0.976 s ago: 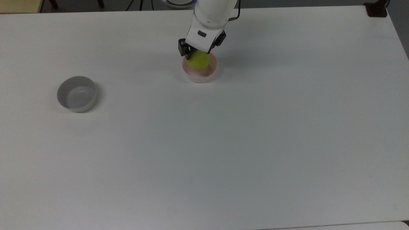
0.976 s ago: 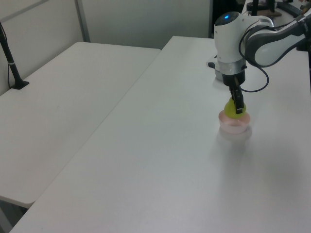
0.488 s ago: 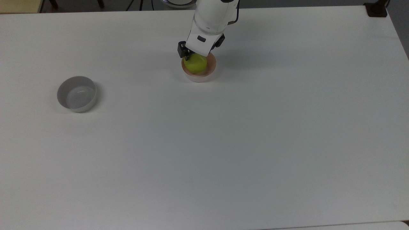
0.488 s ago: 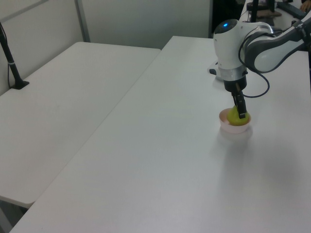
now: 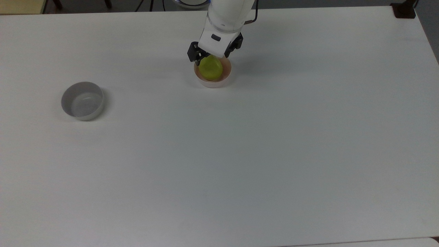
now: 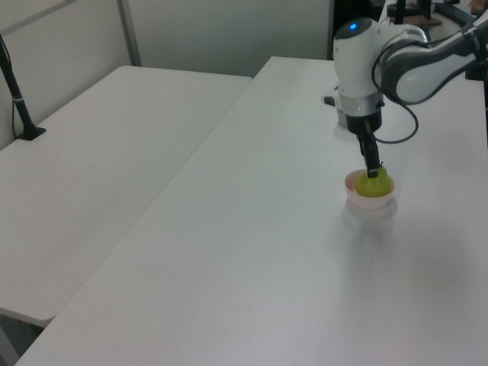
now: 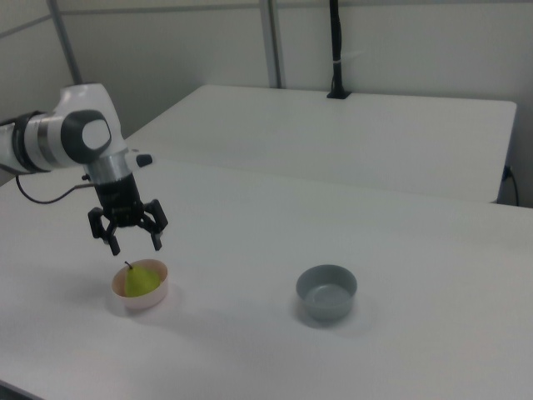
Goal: Place the pear in the bowl
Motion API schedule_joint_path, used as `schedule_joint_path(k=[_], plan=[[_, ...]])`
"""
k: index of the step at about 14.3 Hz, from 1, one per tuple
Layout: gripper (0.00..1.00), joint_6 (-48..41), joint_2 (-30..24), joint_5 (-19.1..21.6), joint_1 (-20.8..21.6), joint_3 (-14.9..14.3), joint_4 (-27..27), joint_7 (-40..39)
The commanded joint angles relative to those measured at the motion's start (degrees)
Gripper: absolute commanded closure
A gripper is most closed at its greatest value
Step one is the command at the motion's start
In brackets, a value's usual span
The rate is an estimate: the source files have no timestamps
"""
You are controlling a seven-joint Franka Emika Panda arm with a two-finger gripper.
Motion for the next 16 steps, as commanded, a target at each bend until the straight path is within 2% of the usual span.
schedule_joint_path(k=[1,3,7,9,13,16], plan=[[0.0,-5.4,-0.5,0.4,-1.7,-0.9,8.8,0.5],[0.0,-6.6,0.2,1.9,-3.6,-0.9,13.4,0.6],[0.0,-6.7,2.8,3.9,-7.7,-1.0,23.1,9.1],[0.0,-7.3,3.0,5.6,-8.5,-1.2,24.9,9.5],[0.0,-11.6,2.3,5.9,-8.5,-1.2,25.0,9.7],[0.0,-14.5,1.5,7.9,-8.5,-1.6,25.0,10.4]])
